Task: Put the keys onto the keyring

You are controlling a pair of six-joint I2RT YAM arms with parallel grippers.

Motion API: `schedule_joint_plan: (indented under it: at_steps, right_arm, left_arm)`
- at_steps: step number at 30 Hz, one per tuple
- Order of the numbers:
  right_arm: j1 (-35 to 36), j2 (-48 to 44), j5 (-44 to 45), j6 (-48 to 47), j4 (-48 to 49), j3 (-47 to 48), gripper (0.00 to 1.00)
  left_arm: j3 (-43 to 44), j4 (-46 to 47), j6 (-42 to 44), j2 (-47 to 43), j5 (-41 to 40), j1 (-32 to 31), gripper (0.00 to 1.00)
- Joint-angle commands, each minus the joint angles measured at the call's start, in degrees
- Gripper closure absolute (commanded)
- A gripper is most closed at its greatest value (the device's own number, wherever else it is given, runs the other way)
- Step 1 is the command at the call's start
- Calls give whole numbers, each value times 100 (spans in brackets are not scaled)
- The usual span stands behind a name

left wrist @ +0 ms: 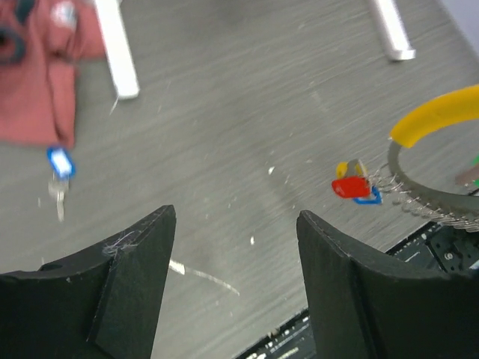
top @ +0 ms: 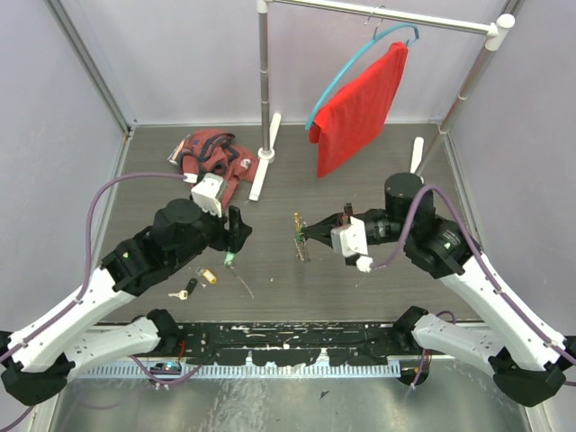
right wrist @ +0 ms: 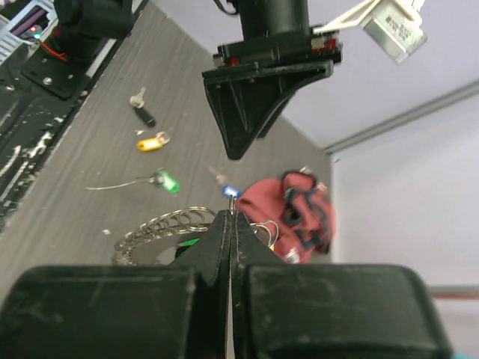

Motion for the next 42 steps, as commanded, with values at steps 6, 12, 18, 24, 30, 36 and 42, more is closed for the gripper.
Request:
schedule_joint_plan:
  at_steps: [6,12,18,24,30,36,42]
  right_arm:
    - [33,3,1194,2667,1226,-696,99]
    - [27,-13,1162,2681,1232,-935,99]
    - [31,90,935,2686,1235,-952,99]
    - [32,152,747,2609,1203,-921,99]
    - [27,194,545,2587,1167,-891,99]
    - [27,233,412,2568,1159,-852,99]
    - [28,219,310,2500,1131,-843,99]
  left_arm:
    - [-973,-857,-2624,331,-67,1052,28]
    - [-1460,-927,-2745,768,318,1839,38]
    - [-2337,56,-2949,735,929,2356,45]
    - [-2899,1064,-2761,913,1264,2683,44]
    - [-3183,1544,-2611,1093,1550,2871,43]
    - [-3446,1931,-2556,1301,1642,3068,51]
    - [-3511,2150,-2492,1634,1749,3121,53]
